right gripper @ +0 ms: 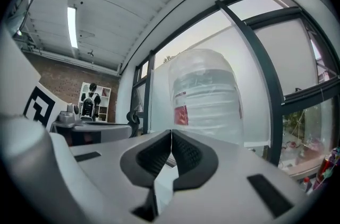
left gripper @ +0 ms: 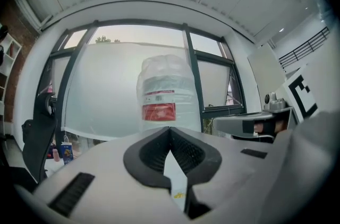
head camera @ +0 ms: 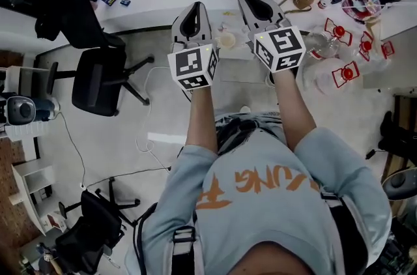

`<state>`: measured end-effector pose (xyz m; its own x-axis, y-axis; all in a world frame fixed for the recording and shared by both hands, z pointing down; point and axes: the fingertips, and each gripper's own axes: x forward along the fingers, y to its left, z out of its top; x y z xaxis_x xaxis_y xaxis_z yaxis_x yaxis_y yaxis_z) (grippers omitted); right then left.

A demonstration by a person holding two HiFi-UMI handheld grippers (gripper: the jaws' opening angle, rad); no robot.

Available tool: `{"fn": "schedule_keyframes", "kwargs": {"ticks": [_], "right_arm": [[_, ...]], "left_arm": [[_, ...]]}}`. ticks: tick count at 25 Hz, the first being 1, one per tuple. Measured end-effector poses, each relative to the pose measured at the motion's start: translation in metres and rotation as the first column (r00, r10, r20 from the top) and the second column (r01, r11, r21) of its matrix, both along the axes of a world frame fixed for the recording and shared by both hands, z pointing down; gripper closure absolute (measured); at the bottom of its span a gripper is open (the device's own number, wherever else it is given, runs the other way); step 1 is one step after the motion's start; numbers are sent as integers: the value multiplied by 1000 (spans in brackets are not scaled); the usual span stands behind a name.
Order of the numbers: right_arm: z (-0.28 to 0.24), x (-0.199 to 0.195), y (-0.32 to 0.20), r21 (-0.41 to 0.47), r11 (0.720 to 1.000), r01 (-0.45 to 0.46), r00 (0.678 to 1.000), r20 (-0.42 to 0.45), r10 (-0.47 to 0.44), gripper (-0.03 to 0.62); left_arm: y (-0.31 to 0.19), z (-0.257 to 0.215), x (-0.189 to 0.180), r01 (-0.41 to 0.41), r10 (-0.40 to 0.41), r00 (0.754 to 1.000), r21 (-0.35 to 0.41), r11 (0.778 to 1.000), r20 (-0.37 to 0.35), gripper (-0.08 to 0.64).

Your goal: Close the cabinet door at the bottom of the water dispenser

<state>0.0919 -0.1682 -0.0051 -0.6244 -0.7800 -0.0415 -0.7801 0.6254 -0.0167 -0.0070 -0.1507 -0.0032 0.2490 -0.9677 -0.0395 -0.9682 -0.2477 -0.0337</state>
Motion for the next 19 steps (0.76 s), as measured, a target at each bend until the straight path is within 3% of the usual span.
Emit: {"fn": "schedule_keyframes", "kwargs": {"ticks": [19], "right_arm": [[-17,-1,10,39,999,0,1000,-8,0,563]], "left_arm": [[8,-12,0,2,-3,1000,9,1000,11,538]]}}
